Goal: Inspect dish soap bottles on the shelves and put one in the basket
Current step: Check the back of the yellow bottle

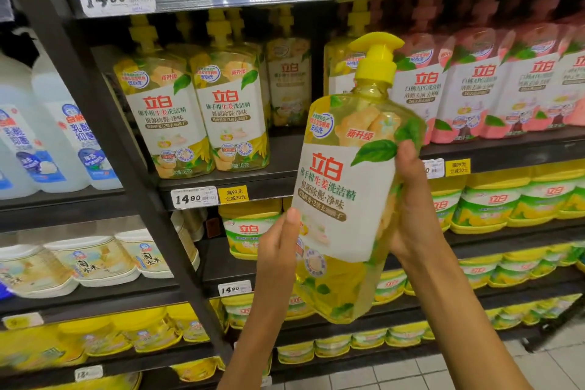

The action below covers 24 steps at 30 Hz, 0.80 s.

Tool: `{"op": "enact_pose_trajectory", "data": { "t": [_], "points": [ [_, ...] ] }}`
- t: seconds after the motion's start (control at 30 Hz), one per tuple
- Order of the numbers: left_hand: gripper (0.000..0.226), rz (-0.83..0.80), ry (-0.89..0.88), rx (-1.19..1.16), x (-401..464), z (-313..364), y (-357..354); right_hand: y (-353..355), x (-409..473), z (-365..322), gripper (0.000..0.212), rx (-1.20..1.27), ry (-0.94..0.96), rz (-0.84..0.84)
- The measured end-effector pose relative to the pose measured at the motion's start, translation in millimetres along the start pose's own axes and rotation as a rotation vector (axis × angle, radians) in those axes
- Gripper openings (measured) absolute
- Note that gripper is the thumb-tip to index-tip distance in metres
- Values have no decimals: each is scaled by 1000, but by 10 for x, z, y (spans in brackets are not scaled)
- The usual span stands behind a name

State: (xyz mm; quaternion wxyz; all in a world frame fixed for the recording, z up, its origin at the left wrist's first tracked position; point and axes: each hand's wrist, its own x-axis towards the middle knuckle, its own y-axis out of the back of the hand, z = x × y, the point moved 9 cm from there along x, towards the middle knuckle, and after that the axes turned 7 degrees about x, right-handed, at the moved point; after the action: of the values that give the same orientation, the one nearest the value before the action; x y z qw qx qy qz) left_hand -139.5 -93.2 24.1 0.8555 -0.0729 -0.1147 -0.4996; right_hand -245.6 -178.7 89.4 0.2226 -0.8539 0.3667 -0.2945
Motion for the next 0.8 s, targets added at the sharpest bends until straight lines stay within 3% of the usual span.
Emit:
{"op": "enact_pose_trajectory", "data": {
  "t": [0.03, 0.1, 0.13, 0.2, 0.43, 0.53, 0.67, 0.73, 0.8],
  "points": [
    [38, 29, -57, 24, -5, 69, 15, 32, -2, -15, 98, -33, 26, 62],
    [88, -45, -124, 92, -40, 117, -86, 53, -24, -61, 103, -133, 102, 143],
    [109, -117, -124, 123, -63, 76, -159, 50, -33, -69, 96, -163, 121, 167],
    [126, -213, -101, 158, -115, 33, -256, 38, -33, -40, 79, -175, 115, 175],
    [102, -137, -71, -20, -56, 22, -146, 157, 84, -52, 85, -298, 30, 80],
    [88, -203, 59, -218, -64, -93, -63, 171, 175, -65, 76, -303, 2, 53],
    [101, -346, 211, -414, -198, -313, -188, 5, 208, 53, 60, -179, -82, -126],
    [98, -345, 227, -381, -188, -352, -186, -8, 194, 39, 90, -159, -81, -75],
    [85, -323, 189, -317, -121, -339, -104, 44, 165, -2, 94, -168, -30, -30]
  ]
}}
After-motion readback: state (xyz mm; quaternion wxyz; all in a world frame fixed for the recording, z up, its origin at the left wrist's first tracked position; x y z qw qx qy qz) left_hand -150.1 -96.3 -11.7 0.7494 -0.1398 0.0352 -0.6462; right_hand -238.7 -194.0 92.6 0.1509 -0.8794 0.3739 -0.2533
